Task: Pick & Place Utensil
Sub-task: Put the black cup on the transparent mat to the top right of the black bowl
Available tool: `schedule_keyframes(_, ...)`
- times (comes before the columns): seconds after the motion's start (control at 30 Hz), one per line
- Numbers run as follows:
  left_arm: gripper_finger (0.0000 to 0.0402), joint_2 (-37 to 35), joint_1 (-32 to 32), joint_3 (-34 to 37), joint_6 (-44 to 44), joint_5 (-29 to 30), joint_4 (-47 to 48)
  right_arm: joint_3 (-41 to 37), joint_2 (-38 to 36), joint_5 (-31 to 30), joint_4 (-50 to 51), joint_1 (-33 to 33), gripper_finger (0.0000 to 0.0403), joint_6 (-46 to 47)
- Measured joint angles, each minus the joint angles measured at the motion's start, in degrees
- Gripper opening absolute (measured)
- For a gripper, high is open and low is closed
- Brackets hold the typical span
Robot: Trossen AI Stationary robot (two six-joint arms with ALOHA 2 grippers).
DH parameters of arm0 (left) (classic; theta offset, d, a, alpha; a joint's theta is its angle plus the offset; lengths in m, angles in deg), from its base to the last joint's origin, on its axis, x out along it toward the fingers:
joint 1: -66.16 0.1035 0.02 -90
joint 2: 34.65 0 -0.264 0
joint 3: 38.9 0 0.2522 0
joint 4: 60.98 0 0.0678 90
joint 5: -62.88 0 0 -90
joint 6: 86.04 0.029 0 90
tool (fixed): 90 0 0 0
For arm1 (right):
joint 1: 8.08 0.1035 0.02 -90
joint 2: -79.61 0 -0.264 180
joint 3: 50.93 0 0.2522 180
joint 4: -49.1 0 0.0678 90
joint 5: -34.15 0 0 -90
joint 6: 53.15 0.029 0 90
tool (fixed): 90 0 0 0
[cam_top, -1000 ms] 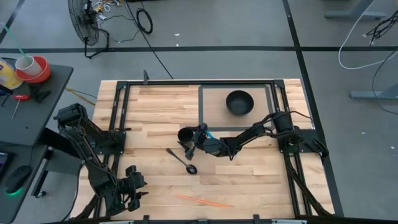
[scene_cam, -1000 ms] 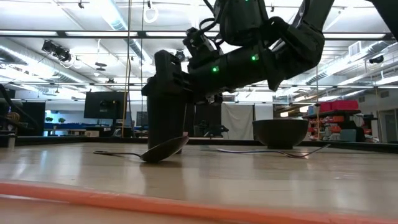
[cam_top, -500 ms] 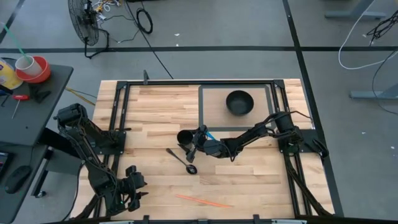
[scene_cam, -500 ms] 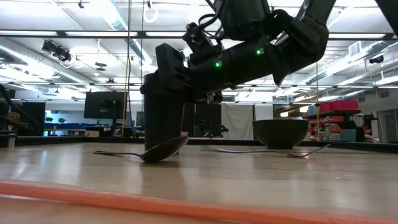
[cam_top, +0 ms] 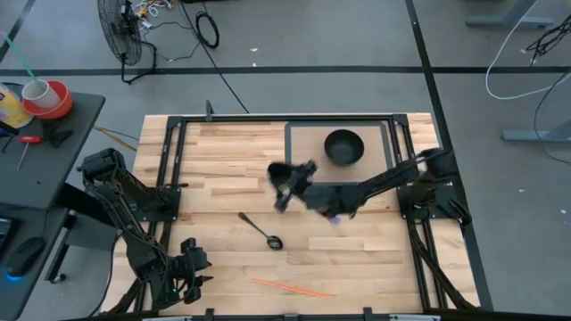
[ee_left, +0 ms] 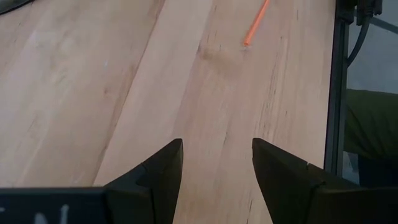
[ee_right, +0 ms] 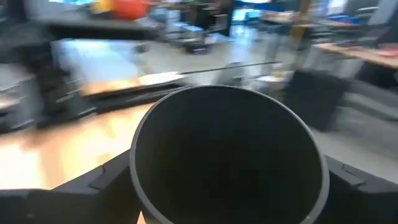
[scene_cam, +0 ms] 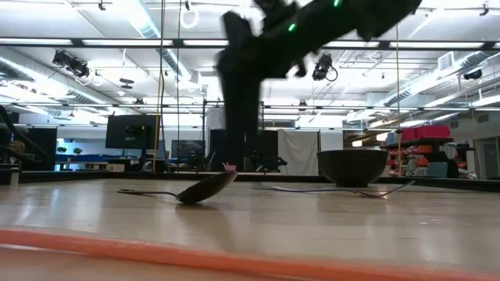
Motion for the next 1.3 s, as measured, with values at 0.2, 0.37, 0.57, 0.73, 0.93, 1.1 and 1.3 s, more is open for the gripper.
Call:
schedule_keyframes(0.2,0.0197,0.00,0.00,0.00,-0.02,-0.01,-0.39,-9.34,-16.34,-11.15,2.45,-5.72,0.0327,-0.47)
schedule_keyframes(0.37,0.0197,0.00,0.00,0.00,0.00,0.00,-0.54,-17.86,-27.26,-18.85,2.25,-15.00,0.0327,1.33)
schedule_keyframes(0.57,0.0197,0.00,0.00,0.00,0.00,-0.01,-0.88,-22.36,-29.36,-20.35,2.64,-27.66,0.0327,8.69)
schedule_keyframes(0.73,0.0197,0.00,0.00,0.00,0.00,-0.01,-1.11,-24.28,-29.10,-20.25,3.73,-37.26,0.0327,16.18)
schedule_keyframes(0.93,0.0197,0.00,0.00,0.00,-0.02,-0.01,-1.22,-25.19,-27.41,-18.51,10.86,-43.09,0.0327,22.73)
schedule_keyframes(1.1,0.0197,0.00,0.01,0.00,-0.01,-0.01,-1.26,-25.22,-22.40,-20.31,14.90,-45.31,0.0327,29.49)
schedule_keyframes(1.3,0.0197,0.00,0.00,0.00,0.00,-0.01,-1.22,-25.22,-16.26,-24.04,14.94,-46.83,0.0327,36.88)
